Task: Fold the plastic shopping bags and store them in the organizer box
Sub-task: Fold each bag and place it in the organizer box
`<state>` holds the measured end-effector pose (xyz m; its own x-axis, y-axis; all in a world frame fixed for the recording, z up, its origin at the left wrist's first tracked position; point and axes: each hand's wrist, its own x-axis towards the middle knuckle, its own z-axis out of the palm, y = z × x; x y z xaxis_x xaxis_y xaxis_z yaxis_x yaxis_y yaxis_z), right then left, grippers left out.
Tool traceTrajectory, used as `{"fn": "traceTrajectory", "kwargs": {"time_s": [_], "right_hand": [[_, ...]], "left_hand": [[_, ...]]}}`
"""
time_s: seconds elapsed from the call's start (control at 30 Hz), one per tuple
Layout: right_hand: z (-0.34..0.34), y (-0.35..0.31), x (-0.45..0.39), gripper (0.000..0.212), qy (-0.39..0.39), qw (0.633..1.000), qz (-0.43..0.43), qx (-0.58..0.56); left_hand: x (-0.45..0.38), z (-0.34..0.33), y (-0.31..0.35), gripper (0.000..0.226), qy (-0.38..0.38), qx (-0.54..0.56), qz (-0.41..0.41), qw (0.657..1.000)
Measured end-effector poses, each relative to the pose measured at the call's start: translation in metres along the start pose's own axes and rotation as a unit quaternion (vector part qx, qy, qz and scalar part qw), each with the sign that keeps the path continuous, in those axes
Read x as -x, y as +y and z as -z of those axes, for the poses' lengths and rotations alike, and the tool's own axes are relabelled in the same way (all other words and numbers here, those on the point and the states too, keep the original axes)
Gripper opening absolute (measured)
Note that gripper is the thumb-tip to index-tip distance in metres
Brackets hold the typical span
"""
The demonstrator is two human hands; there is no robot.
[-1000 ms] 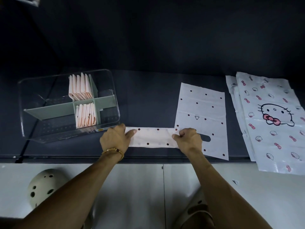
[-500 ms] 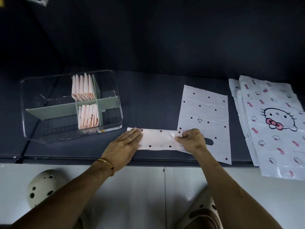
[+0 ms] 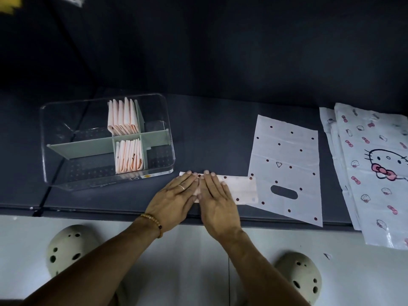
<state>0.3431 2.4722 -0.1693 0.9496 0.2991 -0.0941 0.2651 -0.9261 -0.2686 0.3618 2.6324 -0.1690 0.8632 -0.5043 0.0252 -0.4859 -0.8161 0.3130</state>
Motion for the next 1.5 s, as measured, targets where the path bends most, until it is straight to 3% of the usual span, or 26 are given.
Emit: {"fn": "traceTrajectory", "kwargs": {"time_s": [0.27, 0.43, 0.57, 0.67, 0.73, 0.83, 0.93, 1.07, 1.17, 1.3, 1.37, 1.5], "right_hand": [[0.030, 0.085, 0.036, 0.055, 0.009, 0.999, -0.011, 0.030], [0.039, 0.111, 0.044, 0.053, -0.027, 0.997, -0.053, 0.046], [0.045, 0.079, 0.042, 0.051, 0.052, 0.994, -0.066, 0.063], [0.037, 0.039, 0.036, 0.034, 0.074, 0.994, 0.042, 0.070], [0.034, 0.023, 0.035, 0.029, 0.065, 0.994, 0.059, 0.070], [0.033, 0.022, 0.040, 0.035, 0.049, 0.997, 0.029, 0.049], [0.036, 0.020, 0.043, 0.038, 0.053, 0.996, 0.039, 0.054], [0.035, 0.001, 0.039, 0.028, 0.073, 0.994, 0.080, 0.007], [0.033, -0.006, 0.035, 0.012, 0.085, 0.993, 0.012, -0.085], [0.038, 0.006, 0.021, 0.016, 0.045, 0.959, -0.128, -0.250], [0.041, 0.014, 0.015, 0.022, 0.005, 0.923, -0.183, -0.339], [0.037, 0.017, 0.007, 0.018, 0.026, 0.889, -0.273, -0.367]], "left_hand": [[-0.001, -0.007, -0.006, 0.053, -0.027, -0.021, -0.003, 0.999], [-0.002, -0.006, -0.005, 0.054, -0.030, -0.001, 0.015, 0.999], [0.003, 0.007, 0.007, 0.048, -0.019, -0.062, 0.044, 0.997], [0.021, 0.012, 0.015, 0.040, 0.018, -0.111, 0.053, 0.992], [0.036, 0.014, 0.012, 0.052, 0.018, -0.113, 0.056, 0.992], [0.050, 0.016, 0.004, 0.068, -0.034, -0.132, -0.008, 0.991], [0.048, 0.020, 0.003, 0.049, -0.074, -0.106, -0.029, 0.991], [0.033, 0.029, 0.019, 0.030, -0.017, -0.041, -0.015, 0.999], [0.021, 0.031, 0.028, 0.029, -0.020, 0.103, 0.072, 0.992], [0.015, 0.033, 0.027, 0.020, -0.012, 0.385, 0.199, 0.901], [0.010, 0.032, 0.024, 0.006, 0.005, 0.370, 0.219, 0.903], [-0.001, 0.024, 0.026, 0.038, 0.020, 0.257, 0.256, 0.932]]}}
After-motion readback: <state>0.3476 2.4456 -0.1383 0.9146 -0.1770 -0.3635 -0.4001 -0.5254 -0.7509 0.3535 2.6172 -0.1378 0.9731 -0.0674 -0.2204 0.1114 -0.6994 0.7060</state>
